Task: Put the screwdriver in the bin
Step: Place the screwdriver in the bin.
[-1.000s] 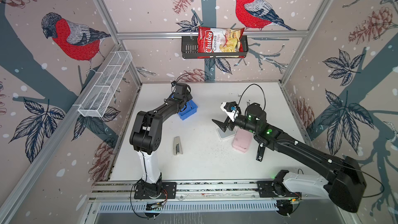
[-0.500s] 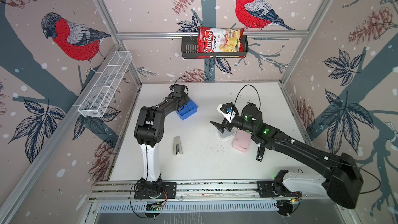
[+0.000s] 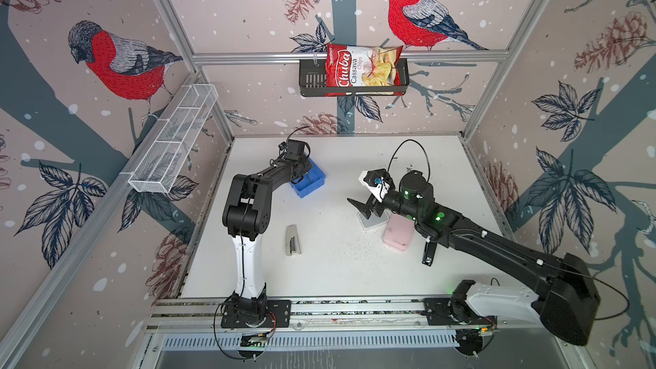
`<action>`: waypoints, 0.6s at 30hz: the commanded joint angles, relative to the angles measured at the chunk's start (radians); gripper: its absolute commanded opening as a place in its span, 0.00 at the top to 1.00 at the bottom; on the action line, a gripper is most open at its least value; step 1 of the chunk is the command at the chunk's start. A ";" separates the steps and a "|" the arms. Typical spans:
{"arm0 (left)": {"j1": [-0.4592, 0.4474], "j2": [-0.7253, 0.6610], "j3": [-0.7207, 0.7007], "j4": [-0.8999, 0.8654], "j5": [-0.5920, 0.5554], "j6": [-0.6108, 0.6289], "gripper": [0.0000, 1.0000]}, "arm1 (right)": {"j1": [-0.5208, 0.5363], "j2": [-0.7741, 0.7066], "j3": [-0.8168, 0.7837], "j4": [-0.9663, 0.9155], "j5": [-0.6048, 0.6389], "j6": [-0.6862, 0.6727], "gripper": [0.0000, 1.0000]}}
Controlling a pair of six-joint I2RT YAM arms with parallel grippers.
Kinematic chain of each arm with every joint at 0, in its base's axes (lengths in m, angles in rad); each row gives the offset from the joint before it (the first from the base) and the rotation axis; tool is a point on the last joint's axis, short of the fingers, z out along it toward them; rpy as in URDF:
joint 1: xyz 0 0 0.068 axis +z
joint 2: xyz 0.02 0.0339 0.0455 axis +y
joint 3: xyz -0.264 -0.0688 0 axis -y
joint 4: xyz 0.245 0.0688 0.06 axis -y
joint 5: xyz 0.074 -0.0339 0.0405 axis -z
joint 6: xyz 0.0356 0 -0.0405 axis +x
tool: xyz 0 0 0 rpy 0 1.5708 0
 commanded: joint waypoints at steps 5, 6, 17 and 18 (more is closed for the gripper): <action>0.003 -0.080 -0.008 0.011 -0.006 0.051 0.42 | -0.003 -0.015 0.007 0.043 0.019 0.030 0.01; 0.002 -0.097 -0.012 0.013 -0.005 0.058 0.39 | -0.006 -0.022 0.005 0.051 0.021 0.039 0.01; -0.009 -0.354 -0.178 0.199 0.061 0.308 0.02 | -0.134 -0.102 -0.069 0.176 -0.002 0.174 0.01; -0.009 -0.388 -0.215 0.244 0.072 0.342 0.01 | -0.155 -0.113 -0.084 0.191 0.001 0.187 0.01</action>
